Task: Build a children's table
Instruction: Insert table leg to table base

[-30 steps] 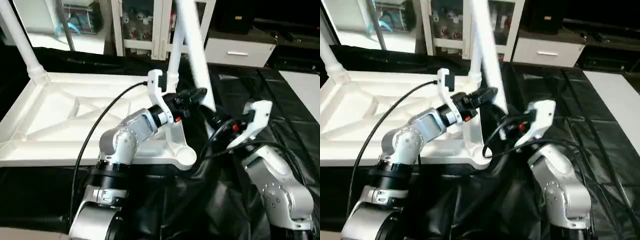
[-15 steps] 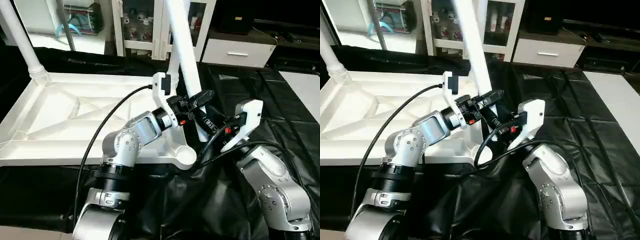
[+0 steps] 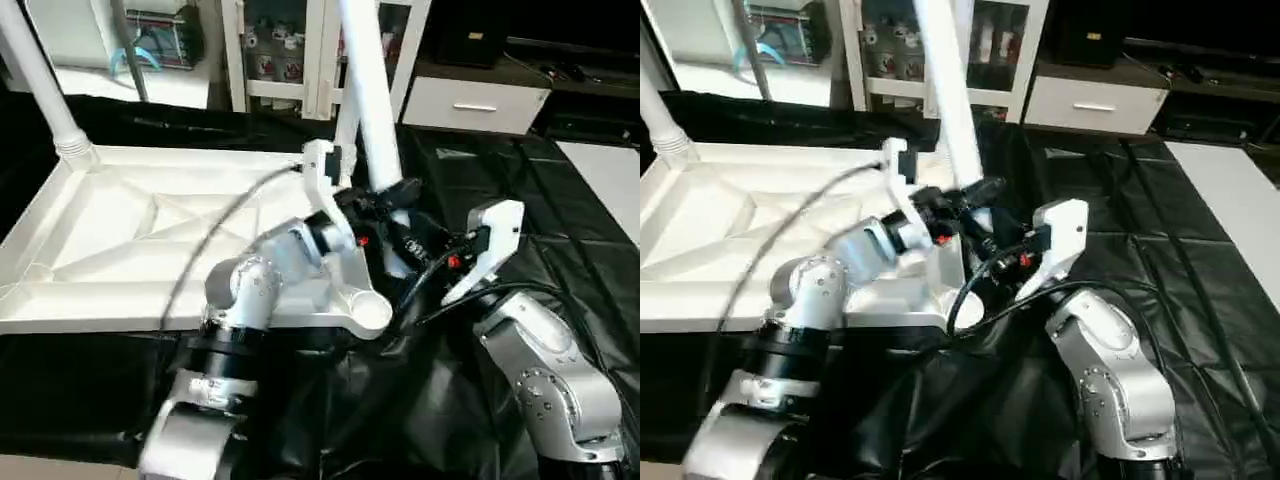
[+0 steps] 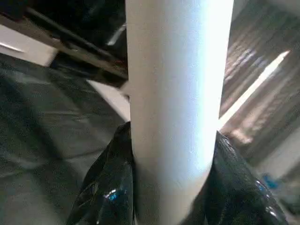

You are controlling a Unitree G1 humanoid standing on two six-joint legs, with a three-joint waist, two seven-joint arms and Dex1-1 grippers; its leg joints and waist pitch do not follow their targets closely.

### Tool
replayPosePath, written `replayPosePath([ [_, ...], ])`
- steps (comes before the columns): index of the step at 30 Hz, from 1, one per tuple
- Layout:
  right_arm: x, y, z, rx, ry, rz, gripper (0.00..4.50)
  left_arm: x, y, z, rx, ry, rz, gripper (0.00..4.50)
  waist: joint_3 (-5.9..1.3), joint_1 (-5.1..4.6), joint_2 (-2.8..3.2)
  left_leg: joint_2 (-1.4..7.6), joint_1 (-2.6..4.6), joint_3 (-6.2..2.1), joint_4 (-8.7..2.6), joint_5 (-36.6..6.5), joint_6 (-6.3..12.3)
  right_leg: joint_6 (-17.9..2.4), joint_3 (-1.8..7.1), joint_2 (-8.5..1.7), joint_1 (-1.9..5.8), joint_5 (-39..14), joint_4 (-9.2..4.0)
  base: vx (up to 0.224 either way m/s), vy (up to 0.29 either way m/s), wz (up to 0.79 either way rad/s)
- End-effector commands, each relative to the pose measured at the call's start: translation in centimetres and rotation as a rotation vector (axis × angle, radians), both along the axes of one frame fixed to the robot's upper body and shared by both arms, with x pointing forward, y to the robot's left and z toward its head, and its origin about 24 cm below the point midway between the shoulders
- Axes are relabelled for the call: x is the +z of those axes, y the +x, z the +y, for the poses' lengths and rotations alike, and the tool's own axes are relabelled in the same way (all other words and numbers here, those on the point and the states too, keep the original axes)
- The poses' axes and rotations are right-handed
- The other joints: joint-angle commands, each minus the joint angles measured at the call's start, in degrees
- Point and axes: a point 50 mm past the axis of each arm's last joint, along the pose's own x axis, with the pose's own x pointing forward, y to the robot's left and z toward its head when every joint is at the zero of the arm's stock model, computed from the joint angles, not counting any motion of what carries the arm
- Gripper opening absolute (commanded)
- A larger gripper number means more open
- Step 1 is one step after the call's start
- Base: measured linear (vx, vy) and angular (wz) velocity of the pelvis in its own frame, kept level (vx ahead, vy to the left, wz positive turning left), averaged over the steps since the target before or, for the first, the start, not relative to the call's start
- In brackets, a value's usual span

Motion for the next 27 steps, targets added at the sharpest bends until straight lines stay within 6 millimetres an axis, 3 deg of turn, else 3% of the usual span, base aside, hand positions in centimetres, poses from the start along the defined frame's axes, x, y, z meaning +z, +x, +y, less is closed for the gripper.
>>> replayPosePath([
  [1, -0.1, -1.0, 0.1, 0.106, -0.092, -0.027, 2.43, 1.0, 0.8, 0.9, 0.041, 0.032, -0.04, 1.52, -3.68, 0.34, 0.27, 2.83, 1.12, -2.02, -4.69, -17.9, -0.47, -5.5, 2.42, -3.16, 2.75, -21.2, -5.19, 0.0, 0.0, 0.0],
  [2, -0.1, -1.0, 0.1, 0.106, -0.092, -0.027, 2.49, 1.0, 0.8, 0.9, 0.041, 0.032, -0.04, 1.52, -3.67, 0.49, 0.21, 3.05, 1.36, -1.93, -4.58, -17.2, -0.31, -5.7, 2.6, -3.17, 2.6, -20.0, -5.12, 0.0, 0.0, 0.0],
  [6, -0.2, -1.4, -0.7, 0.142, -0.156, -0.044, 2.88, 1.3, 1.3, 1.9, 0.062, 0.052, -0.065, 1.52, -3.77, 0.57, 0.27, 3.04, 1.09, -1.87, -4.57, -15.8, 0.41, -8.3, 2.53, -3.2, 2.76, -16.7, -4.68, 0.0, 0.0, 0.0],
  [10, 0.9, -0.3, -2.6, 0.042, -0.205, -0.109, 3.3, 1.7, 1.5, 2.6, 0.055, 0.077, -0.084, 1.52, -3.92, 0.71, 0.38, 3.06, 1.36, -1.74, -4.46, -15.6, 0.18, -9.5, 2.53, -3.19, 2.68, -15.9, -4.46, 0.0, 0.0, 0.0],
  [12, 2.6, 1.2, -4.6, -0.107, -0.384, -0.271, 3.4, 2.1, 1.4, 3.1, -0.009, 0.078, -0.061, 1.52, -4.02, 0.69, 0.48, 3.05, 1.53, -1.65, -4.38, -14.9, -1.2, -9.7, 2.46, -3.31, 2.58, -16.0, -4.23, 0.0, 0.0, 0.0],
  [13, 2.6, 1.2, -4.6, -0.107, -0.384, -0.271, 3.54, 2.1, 1.4, 3.1, -0.009, 0.078, -0.061, 1.52, -3.92, 0.55, 0.42, 2.9, 1.59, -1.57, -4.34, -15.0, -1.43, -9.8, 2.45, -3.1, 2.52, -16.3, -4.23, 0.0, 0.0, 0.0],
  [14, 3.8, 2.0, -5.5, -0.181, -0.535, -0.381, 3.67, 2.3, 1.1, 3.2, -0.07, 0.044, -0.017, 1.52, -3.91, 0.7, 0.58, 2.86, 1.68, -1.43, -4.2, -15.5, -1.41, -9.8, 2.56, -3.22, 2.52, -16.7, -4.3, 0.0, 0.0, 0.0],
  [15, 4.9, 2.5, -5.9, -0.207, -0.654, -0.481, 3.74, 2.5, 0.8, 3.2, -0.118, 0.008, 0.022, 1.52, -4.06, 0.65, 0.74, 2.88, 1.69, -1.59, -4.09, -15.2, -2.64, -10.2, 2.38, -3.47, 2.61, -16.9, -3.76, 0.0, 0.0, 0.0],
  [16, 6.2, 3.1, -6.3, -0.245, -0.808, -0.593, 3.74, 2.6, 0.3, 2.9, -0.184, -0.023, 0.066, 1.52, -3.91, 0.45, 0.18, 2.45, 1.54, -1.29, -3.98, -14.9, -1.9, -9.9, 2.4, -3.04, 2.88, -17.9, -4.25, 0.0, 0.0, 0.0],
  [18, 8.0, 3.9, -6.5, -0.28, -0.976, -0.742, 3.98, 2.2, -0.8, 2.4, -0.295, -0.014, 0.108, 1.52, -3.92, 0.46, 0.23, 2.34, 1.57, -1.13, -3.65, -13.6, -0.91, -10.0, 2.46, -3.14, 2.75, -19.1, -4.21, 0.0, 0.0, 0.0],
  [21, 8.7, 4.4, -6.6, -0.288, -1.053, -0.818, 4.16, 1.6, -1.5, 1.8, -0.349, 0.018, 0.126, 1.52, -3.92, 0.38, 0.38, 2.34, 1.33, -1.1, -3.44, -13.0, 1.52, -10.1, 2.5, -2.92, 2.92, -17.6, -4.23, 0.0, 0.0, 0.0],
  [22, 8.7, 4.4, -6.6, -0.288, -1.053, -0.818, 4.16, 1.6, -1.5, 1.8, -0.349, 0.018, 0.126, 1.51, -4.12, 0.34, 0.3, 2.49, 1.37, -1.17, -3.38, -12.4, 1.84, -10.7, 2.39, -2.83, 2.97, -16.1, -3.99, 0.0, 0.0, 0.0],
  [24, 9.6, 5.3, -6.2, -0.255, -1.237, -0.997, 4.16, 1.1, -2.6, 0.7, -0.421, 0.006, 0.177, 1.51, -4.26, -0.02, 0.08, 2.46, 1.28, -1.1, -3.17, -11.2, 1.89, -12.3, 2.16, -2.62, 3.07, -13.7, -3.54, 0.0, 0.0, 0.0],
  [27, 9.6, 5.8, -5.9, -0.224, -1.285, -1.066, 4.16, 1.1, -3.0, 0.3, -0.453, -0.008, 0.194, 1.51, -4.17, -0.13, 0.18, 2.28, 1.16, -0.94, -2.95, -11.8, 3.6, -12.4, 2.3, -2.51, 3.23, -13.4, -3.65, 0.0, 0.0, 0.0],
])
